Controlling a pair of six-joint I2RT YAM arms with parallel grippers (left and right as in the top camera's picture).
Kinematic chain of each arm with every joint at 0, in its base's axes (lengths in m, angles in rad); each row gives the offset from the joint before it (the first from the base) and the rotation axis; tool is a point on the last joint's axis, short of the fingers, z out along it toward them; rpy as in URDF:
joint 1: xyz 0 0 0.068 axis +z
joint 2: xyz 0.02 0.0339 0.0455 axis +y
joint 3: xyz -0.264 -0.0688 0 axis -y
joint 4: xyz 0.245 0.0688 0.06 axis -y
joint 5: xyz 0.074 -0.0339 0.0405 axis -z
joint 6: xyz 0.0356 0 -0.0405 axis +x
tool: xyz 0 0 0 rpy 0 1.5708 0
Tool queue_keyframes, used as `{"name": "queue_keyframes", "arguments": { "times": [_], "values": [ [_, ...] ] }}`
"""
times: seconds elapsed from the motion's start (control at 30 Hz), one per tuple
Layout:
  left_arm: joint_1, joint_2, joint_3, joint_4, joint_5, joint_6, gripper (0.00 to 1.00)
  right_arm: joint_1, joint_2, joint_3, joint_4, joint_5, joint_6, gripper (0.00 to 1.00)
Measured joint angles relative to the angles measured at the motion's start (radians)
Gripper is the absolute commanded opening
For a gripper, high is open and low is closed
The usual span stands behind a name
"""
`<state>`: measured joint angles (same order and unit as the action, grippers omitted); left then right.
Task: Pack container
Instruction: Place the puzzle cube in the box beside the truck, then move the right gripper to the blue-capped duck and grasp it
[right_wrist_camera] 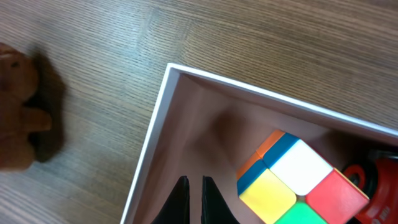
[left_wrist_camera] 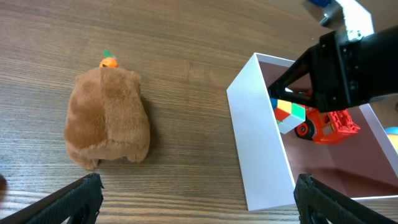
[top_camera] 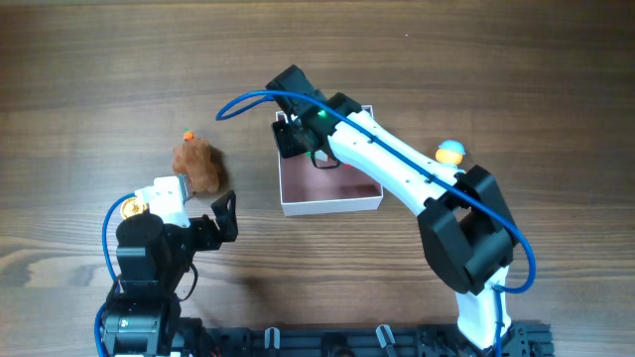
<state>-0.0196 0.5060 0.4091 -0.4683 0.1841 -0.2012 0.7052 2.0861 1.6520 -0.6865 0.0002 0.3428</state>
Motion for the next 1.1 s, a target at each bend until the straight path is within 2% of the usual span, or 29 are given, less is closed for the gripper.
{"name": "queue_keyframes", "arguments": {
  "times": [0.4, 0.7, 0.8, 0.9, 0.97, 1.0, 1.1],
  "values": [
    [0.000, 0.000, 0.000, -0.019, 0.000, 0.000, 1.00, -0.008, 0.053, 0.000, -0.061, 0.153, 0.181, 0.06],
    [0.000, 0.000, 0.000, -0.019, 0.000, 0.000, 1.00, -0.012, 0.053, 0.000, -0.079, 0.165, 0.188, 0.07],
    [0.000, 0.000, 0.000, -0.019, 0.000, 0.000, 1.00, -0.014, 0.053, 0.000, -0.074, 0.124, 0.103, 0.09],
    [0.000, 0.000, 0.000, -0.019, 0.000, 0.000, 1.00, -0.016, 0.037, 0.000, -0.108, 0.084, 0.043, 0.42],
    [0.000, 0.000, 0.000, -0.020, 0.000, 0.000, 1.00, -0.024, -0.063, 0.003, -0.147, 0.072, 0.003, 0.72],
    [0.000, 0.000, 0.000, -0.020, 0.000, 0.000, 1.00, -0.036, -0.124, 0.007, -0.166, 0.072, -0.003, 0.81],
    [0.000, 0.000, 0.000, -0.021, 0.000, 0.000, 1.00, -0.171, -0.372, 0.043, -0.275, 0.069, 0.014, 0.94]
  ]
}}
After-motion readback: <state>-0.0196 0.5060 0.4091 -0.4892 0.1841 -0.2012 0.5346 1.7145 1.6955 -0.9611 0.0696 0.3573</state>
